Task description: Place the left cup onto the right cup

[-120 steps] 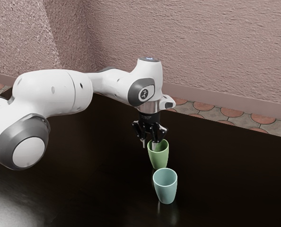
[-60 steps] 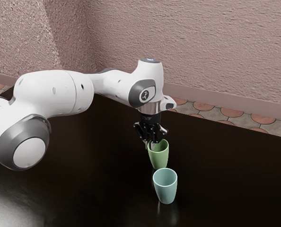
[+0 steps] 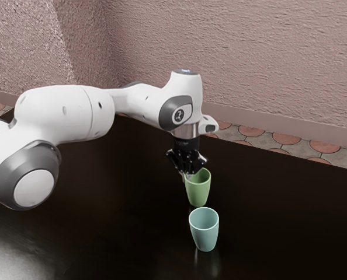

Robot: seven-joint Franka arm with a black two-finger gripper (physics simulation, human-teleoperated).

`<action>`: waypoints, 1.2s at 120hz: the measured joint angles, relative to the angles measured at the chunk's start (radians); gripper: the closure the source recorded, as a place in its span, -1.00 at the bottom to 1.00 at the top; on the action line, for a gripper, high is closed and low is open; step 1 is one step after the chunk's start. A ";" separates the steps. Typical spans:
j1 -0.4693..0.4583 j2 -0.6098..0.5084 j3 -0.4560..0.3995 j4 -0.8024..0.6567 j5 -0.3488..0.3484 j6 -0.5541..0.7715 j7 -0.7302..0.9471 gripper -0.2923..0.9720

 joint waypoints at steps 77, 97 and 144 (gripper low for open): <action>0.000 -0.112 0.002 -0.015 0.015 -0.018 -0.002 0.70; -0.009 -0.134 0.005 -0.023 0.016 -0.025 -0.002 0.70; -0.039 -0.207 0.012 -0.073 0.016 -0.031 -0.003 0.70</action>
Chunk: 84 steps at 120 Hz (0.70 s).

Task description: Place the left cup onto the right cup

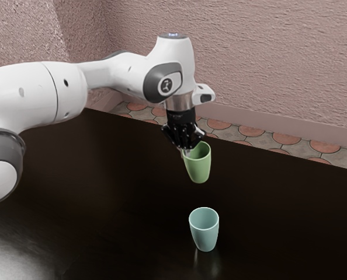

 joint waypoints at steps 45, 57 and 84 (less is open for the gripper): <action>-0.016 -0.076 0.003 -0.065 0.001 -0.001 -0.002 0.70; -0.028 -0.090 0.005 -0.076 0.001 -0.001 -0.003 0.70; -0.052 -0.113 0.007 -0.100 0.001 -0.001 -0.005 0.70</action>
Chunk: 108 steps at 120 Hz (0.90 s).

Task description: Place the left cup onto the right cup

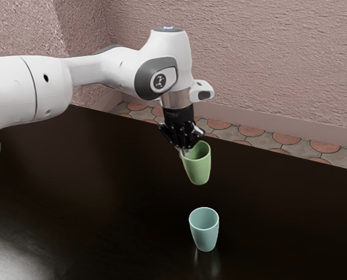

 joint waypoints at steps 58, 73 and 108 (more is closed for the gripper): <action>-0.043 -0.042 0.002 -0.058 0.000 0.005 -0.003 0.70; -0.046 -0.055 0.002 -0.085 0.000 0.010 -0.004 0.70; -0.066 -0.068 0.002 -0.111 0.000 0.018 -0.006 0.70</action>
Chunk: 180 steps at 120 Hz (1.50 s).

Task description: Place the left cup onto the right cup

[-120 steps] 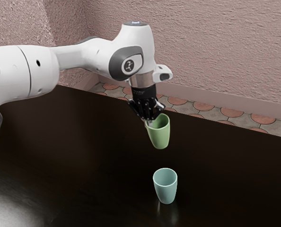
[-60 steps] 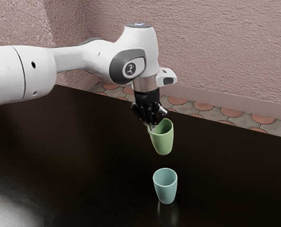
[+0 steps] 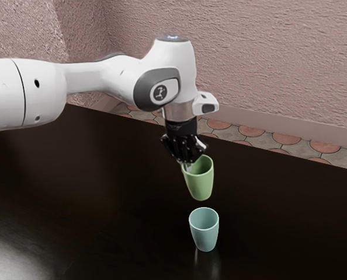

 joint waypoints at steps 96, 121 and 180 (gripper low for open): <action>-0.029 -0.016 -0.002 -0.056 -0.001 0.007 -0.004 0.70; -0.031 -0.022 -0.002 -0.067 -0.001 0.007 -0.005 0.70; -0.055 -0.035 -0.003 -0.086 -0.001 0.007 -0.007 0.70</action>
